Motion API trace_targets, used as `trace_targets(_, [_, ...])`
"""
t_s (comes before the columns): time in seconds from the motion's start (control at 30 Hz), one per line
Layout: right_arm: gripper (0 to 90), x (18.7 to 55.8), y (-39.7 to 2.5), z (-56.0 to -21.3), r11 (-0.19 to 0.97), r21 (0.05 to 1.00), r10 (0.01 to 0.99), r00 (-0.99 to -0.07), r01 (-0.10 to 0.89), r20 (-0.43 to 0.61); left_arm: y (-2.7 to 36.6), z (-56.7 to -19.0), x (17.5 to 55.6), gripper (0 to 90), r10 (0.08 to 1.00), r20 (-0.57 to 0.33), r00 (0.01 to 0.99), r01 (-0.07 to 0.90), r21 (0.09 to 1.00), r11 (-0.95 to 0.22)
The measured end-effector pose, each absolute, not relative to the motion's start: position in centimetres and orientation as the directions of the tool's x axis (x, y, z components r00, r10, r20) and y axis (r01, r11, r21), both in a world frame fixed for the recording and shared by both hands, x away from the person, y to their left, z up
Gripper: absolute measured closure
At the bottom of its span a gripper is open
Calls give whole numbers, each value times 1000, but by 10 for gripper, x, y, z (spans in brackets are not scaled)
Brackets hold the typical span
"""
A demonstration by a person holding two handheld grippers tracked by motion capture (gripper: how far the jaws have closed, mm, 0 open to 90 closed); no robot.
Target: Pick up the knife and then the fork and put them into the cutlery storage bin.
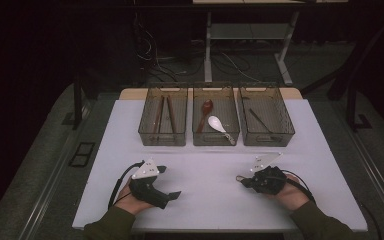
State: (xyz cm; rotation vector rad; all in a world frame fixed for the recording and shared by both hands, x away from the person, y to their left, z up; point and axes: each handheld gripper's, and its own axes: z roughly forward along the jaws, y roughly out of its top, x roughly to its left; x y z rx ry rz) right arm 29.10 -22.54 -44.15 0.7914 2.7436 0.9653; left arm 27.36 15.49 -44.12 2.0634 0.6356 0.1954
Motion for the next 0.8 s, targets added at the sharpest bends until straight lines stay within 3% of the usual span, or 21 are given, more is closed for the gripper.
trace_targets(0.8, [897, 329, -242, -442, 621, 608, 659, -749, 495, -63, 155, -442, 274, 0, 511, -109, 853, 363, 827, -429])
